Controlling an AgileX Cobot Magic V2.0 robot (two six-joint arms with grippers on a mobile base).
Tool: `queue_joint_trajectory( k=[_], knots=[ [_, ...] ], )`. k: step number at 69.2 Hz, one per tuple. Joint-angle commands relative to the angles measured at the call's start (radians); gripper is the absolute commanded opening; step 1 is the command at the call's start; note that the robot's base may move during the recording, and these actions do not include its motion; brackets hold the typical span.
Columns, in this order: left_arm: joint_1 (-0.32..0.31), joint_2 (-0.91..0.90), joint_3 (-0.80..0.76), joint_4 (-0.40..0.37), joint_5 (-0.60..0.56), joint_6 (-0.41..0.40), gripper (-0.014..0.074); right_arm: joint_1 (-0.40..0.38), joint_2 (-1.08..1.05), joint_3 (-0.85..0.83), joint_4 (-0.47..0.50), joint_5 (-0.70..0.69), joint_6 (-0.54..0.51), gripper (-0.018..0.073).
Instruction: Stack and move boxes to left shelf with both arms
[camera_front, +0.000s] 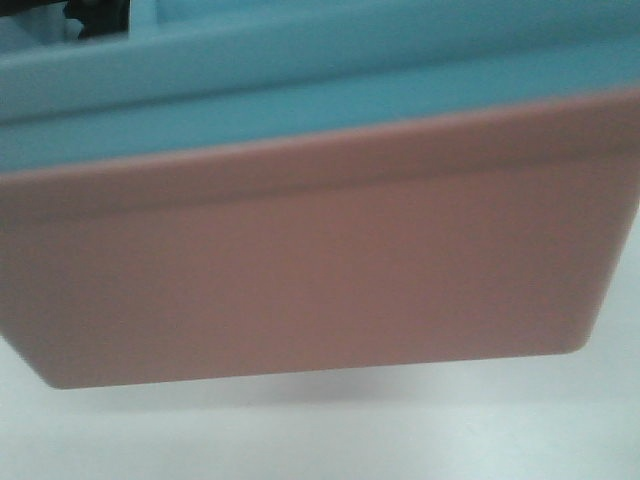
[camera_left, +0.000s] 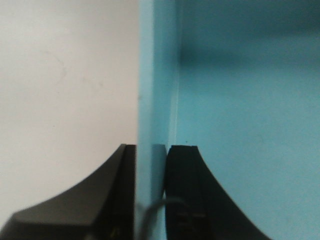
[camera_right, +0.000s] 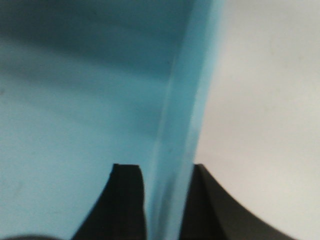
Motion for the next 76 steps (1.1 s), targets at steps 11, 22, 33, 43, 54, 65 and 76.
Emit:
queue_joint_trajectory(
  k=[11,22,33,43,54,65,76],
  knots=[
    [-0.04,-0.031,-0.05,-0.04,-0.274,-0.019,-0.0008,0.019,-0.01,-0.044,0.031,-0.251,0.026,0.0053],
    [-0.04,-0.029,-0.05,-0.036,-0.274,-0.019,-0.0008,0.019,-0.008,-0.044,0.044,-0.239,0.026,0.0053],
    [-0.04,-0.029,-0.05,-0.019,-0.274,-0.019,-0.0009,0.019,-0.009,-0.044,0.045,-0.239,0.026,0.0053],
    [-0.04,-0.029,-0.05,-0.019,-0.274,-0.019,-0.001,0.019,-0.009,-0.044,0.048,-0.234,0.026,0.0053],
    [-0.04,-0.029,-0.05,-0.019,-0.272,-0.019,-0.001,0.019,-0.009,-0.044,0.048,-0.22,0.026,0.0053],
    [-0.04,-0.029,-0.05,-0.019,-0.272,-0.019,-0.001,0.019,-0.009,-0.044,0.048,-0.216,0.026,0.0053],
    [-0.04,-0.029,-0.05,-0.019,-0.272,-0.019,-0.001,0.019,-0.009,-0.044,0.048,-0.216,0.026,0.0053]
  ],
)
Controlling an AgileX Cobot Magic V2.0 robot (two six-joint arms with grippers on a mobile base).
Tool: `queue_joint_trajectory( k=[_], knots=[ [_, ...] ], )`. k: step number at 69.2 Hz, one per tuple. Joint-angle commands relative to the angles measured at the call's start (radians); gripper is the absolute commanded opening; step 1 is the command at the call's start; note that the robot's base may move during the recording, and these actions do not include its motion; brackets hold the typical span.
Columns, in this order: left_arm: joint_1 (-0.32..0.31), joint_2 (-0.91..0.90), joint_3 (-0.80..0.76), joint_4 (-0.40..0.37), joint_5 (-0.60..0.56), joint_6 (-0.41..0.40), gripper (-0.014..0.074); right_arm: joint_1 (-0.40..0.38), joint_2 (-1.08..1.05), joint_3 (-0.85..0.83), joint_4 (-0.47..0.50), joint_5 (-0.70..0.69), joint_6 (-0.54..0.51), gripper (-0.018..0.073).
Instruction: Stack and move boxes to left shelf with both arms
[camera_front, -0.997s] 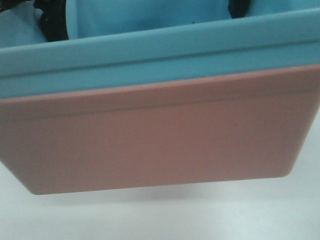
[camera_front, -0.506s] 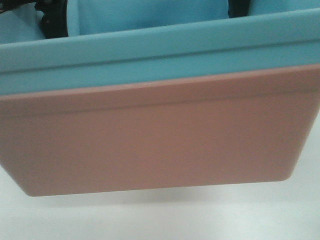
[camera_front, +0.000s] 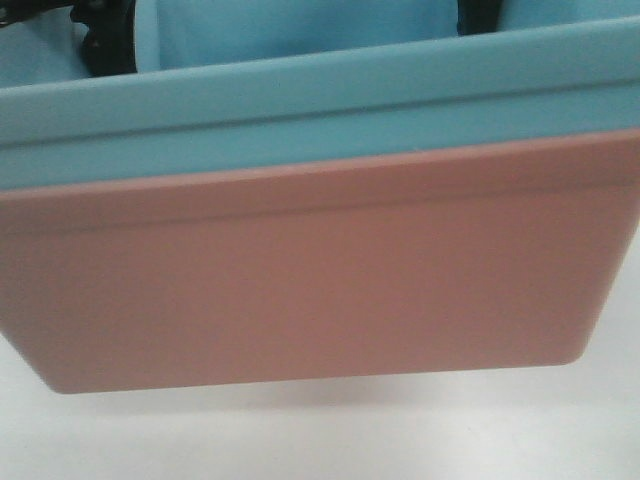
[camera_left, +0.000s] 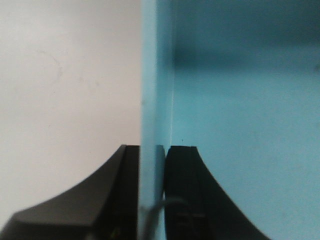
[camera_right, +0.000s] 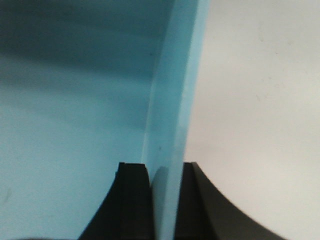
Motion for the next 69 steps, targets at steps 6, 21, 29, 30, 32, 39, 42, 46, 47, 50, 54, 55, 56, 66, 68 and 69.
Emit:
queue_joint_trajectory(
  k=[6,21,29,30,32,39,42,46,47,50,54,55,56,66,68,69],
  knots=[
    [-0.038,-0.034,-0.052,-0.02,-0.262,-0.01,-0.001,0.026,-0.031,-0.044,0.053,-0.223,-0.005,0.0053],
    [-0.038,-0.034,-0.052,-0.02,-0.262,-0.01,-0.001,0.026,-0.031,-0.044,0.053,-0.223,-0.005,0.0053],
    [-0.038,-0.034,-0.052,-0.02,-0.262,-0.01,-0.001,0.026,-0.031,-0.044,0.053,-0.223,-0.005,0.0053],
    [-0.038,-0.034,-0.052,-0.02,-0.262,-0.01,-0.001,0.026,-0.031,-0.044,0.053,-0.223,-0.005,0.0053],
    [-0.038,-0.034,-0.052,-0.02,-0.262,-0.01,-0.001,0.026,-0.031,-0.044,0.053,-0.223,-0.005,0.0053],
    [-0.038,-0.034,-0.052,-0.02,-0.262,-0.01,-0.001,0.026,-0.031,-0.044,0.053,-0.223,-0.005,0.0053],
    [-0.038,-0.034,-0.052,-0.02,-0.262,-0.01,-0.001,0.026,-0.031,-0.044,0.053,-0.223,-0.005,0.0053],
    [-0.038,-0.034,-0.052,-0.02,-0.262,-0.01,-0.001,0.026,-0.031,-0.044,0.053,-0.223,-0.005,0.0053],
    [-0.038,-0.034,-0.052,-0.02,-0.262,-0.01,-0.001,0.026,-0.031,-0.044,0.053,-0.223,-0.005,0.0053],
    [-0.038,-0.034,-0.052,-0.02,-0.262,-0.01,-0.001,0.026,-0.031,-0.044,0.053,-0.223,-0.005,0.0053],
    [-0.038,-0.034,-0.052,-0.02,-0.262,-0.01,-0.001,0.026,-0.031,-0.044,0.053,-0.223,-0.005,0.0053],
    [-0.038,-0.034,-0.052,-0.02,-0.262,-0.01,-0.001,0.026,-0.031,-0.044,0.053,-0.223,-0.005,0.0053],
    [-0.038,-0.034,-0.052,-0.02,-0.262,-0.01,-0.001,0.026,-0.031,-0.044,0.053,-0.223,-0.005,0.0053],
    [-0.038,-0.034,-0.052,-0.02,-0.262,-0.01,-0.001,0.026,-0.031,-0.044,0.053,-0.223,-0.005,0.0053],
    [-0.038,-0.034,-0.052,-0.02,-0.262,-0.01,-0.001,0.026,-0.031,-0.044,0.053,-0.223,-0.005,0.0053],
    [-0.038,-0.034,-0.052,-0.02,-0.262,-0.01,-0.001,0.026,-0.031,-0.044,0.053,-0.223,-0.005,0.0053]
  ],
)
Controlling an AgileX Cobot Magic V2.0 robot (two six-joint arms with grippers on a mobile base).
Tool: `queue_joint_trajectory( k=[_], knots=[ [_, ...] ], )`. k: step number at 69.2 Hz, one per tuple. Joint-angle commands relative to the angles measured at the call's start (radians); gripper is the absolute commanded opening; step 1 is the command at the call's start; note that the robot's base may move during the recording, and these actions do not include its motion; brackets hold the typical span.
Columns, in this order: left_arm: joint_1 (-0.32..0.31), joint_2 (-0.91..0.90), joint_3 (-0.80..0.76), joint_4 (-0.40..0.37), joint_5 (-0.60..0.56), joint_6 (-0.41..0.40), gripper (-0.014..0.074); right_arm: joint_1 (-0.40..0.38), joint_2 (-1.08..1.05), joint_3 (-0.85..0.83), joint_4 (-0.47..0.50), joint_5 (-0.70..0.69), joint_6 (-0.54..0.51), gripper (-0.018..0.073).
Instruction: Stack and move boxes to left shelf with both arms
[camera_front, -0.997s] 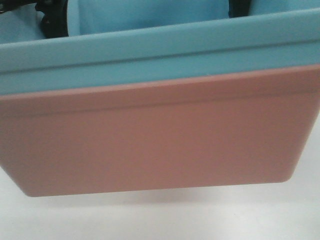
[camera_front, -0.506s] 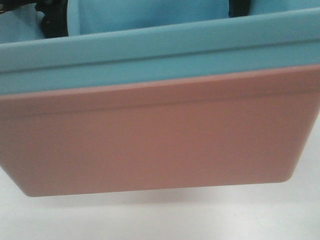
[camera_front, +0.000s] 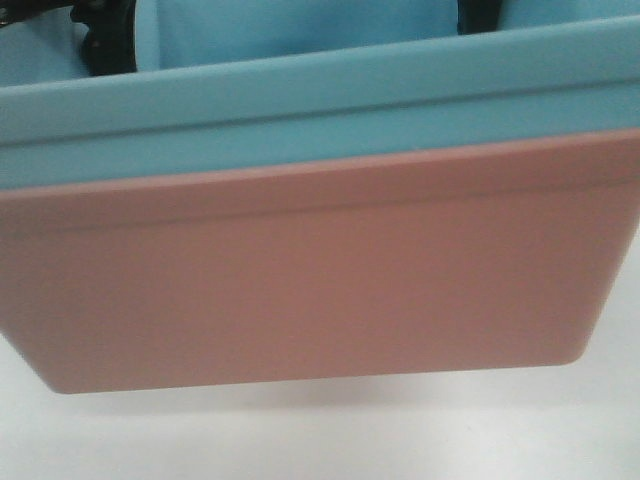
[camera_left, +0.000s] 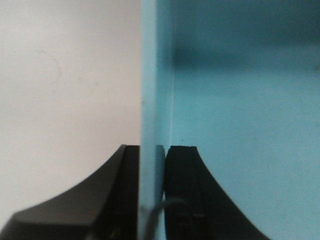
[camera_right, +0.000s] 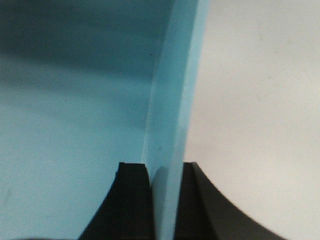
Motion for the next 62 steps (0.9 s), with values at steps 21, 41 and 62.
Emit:
queue_joint_trajectory(
  k=[21,41,62],
  knots=[
    [-0.038,-0.034,-0.052,-0.02,-0.262,-0.01,-0.001,0.026,-0.031,-0.044,0.053,-0.223,-0.007,0.0053],
    [-0.038,-0.034,-0.052,-0.02,-0.262,-0.01,-0.001,0.026,-0.031,-0.044,0.053,-0.223,-0.007,0.0053],
    [-0.04,-0.034,-0.052,-0.02,-0.262,-0.01,-0.001,0.026,-0.031,-0.044,0.053,-0.223,-0.007,0.0053]
  ],
)
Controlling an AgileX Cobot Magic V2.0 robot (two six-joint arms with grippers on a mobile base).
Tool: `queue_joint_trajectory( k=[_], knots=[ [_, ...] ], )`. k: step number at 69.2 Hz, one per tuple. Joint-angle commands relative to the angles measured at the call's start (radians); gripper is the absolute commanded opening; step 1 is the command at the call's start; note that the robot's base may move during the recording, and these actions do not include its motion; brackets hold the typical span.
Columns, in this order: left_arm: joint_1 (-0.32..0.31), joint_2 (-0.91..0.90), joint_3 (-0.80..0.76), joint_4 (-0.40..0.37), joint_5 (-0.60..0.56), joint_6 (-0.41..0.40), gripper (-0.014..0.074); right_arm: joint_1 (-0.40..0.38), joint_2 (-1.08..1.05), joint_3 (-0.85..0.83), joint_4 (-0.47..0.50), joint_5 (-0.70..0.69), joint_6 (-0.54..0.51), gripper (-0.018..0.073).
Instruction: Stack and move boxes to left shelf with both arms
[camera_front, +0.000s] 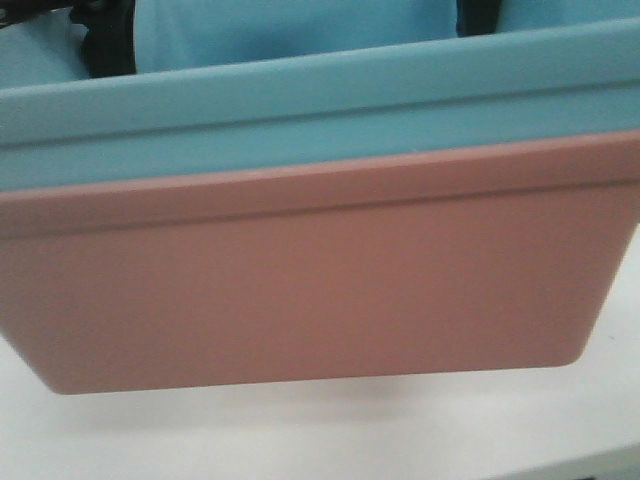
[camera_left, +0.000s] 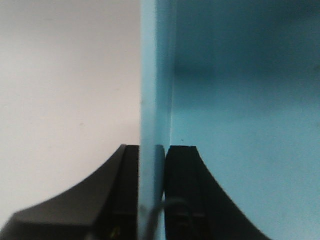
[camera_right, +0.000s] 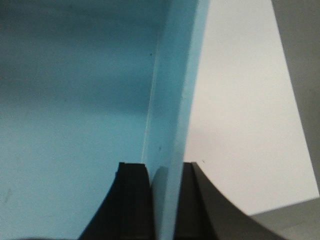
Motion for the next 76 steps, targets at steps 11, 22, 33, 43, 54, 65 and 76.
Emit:
queue_joint_trajectory(
  k=[11,22,33,43,54,65,76],
  knots=[
    [-0.038,-0.034,-0.052,-0.022,-0.262,-0.01,-0.001,0.026,-0.031,-0.044,0.052,-0.223,-0.009,0.0053],
    [-0.038,-0.034,-0.052,-0.022,-0.262,-0.01,-0.001,0.026,-0.031,-0.044,0.052,-0.223,-0.009,0.0053],
    [-0.038,-0.034,-0.052,-0.022,-0.262,-0.01,-0.001,0.026,-0.031,-0.044,0.052,-0.223,-0.009,0.0053],
    [-0.038,-0.034,-0.052,-0.022,-0.262,-0.01,-0.001,0.026,-0.031,-0.044,0.052,-0.223,-0.009,0.0053],
    [-0.038,-0.034,-0.052,-0.022,-0.262,-0.01,-0.001,0.026,-0.031,-0.044,0.052,-0.223,-0.009,0.0053],
    [-0.038,-0.034,-0.052,-0.022,-0.262,-0.01,-0.001,0.026,-0.031,-0.044,0.052,-0.223,-0.009,0.0053],
    [-0.038,-0.034,-0.052,-0.022,-0.262,-0.01,-0.001,0.026,-0.031,-0.044,0.052,-0.223,-0.009,0.0053]
  ],
)
